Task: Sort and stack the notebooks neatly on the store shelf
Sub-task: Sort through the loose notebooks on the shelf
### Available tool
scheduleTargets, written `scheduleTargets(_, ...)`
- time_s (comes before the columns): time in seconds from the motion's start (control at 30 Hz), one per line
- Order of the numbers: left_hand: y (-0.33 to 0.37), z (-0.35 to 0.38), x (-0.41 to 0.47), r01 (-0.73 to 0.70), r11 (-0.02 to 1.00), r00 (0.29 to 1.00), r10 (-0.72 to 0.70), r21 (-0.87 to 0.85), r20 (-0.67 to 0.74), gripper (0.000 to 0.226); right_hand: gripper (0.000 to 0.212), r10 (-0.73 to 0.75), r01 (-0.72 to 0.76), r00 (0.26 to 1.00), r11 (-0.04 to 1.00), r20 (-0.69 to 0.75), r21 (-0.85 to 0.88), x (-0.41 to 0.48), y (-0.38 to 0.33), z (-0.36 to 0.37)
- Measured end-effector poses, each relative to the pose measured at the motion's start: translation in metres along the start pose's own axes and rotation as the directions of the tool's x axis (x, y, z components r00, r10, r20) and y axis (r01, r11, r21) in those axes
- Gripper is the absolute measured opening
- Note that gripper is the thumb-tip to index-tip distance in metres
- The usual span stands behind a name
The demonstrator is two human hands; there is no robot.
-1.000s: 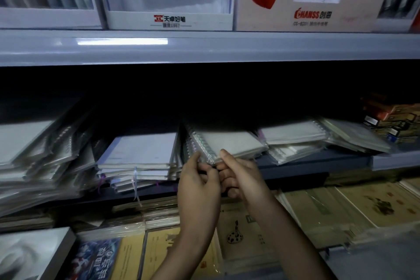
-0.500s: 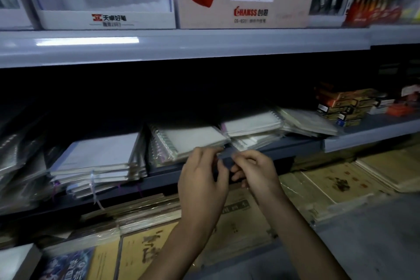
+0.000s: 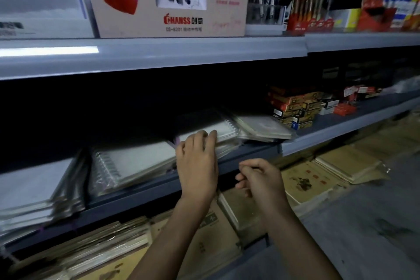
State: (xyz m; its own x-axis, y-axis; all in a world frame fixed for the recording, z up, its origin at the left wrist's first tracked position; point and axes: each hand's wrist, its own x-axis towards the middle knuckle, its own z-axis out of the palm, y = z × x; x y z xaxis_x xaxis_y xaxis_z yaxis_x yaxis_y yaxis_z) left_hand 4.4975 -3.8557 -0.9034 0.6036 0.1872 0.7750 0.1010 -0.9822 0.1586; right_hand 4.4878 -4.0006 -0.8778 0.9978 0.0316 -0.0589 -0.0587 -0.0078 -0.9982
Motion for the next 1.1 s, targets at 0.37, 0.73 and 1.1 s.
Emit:
scheduleTargets(0.37,0.002,0.0,0.003,-0.021,0.998,0.997,0.016,-0.067,-0.074,0.048,0.012,0.085,-0.084,0.996,0.996,0.006,-0.03,-0.003,-0.001,-0.025)
scheduleTargets(0.73,0.007,-0.05,-0.06,-0.099,0.947,0.994,0.077,-0.305,-0.083,0.036,0.027,0.139,-0.178,0.981,0.922,0.134,0.344,-0.023,-0.017,-0.019)
scheduleTargets(1.1,-0.027,-0.088,-0.087,0.222,0.889,0.975,-0.191,-0.4,0.116,0.041,0.05,0.184,-0.277,0.946,0.886,0.266,0.371,-0.04,0.001,-0.031)
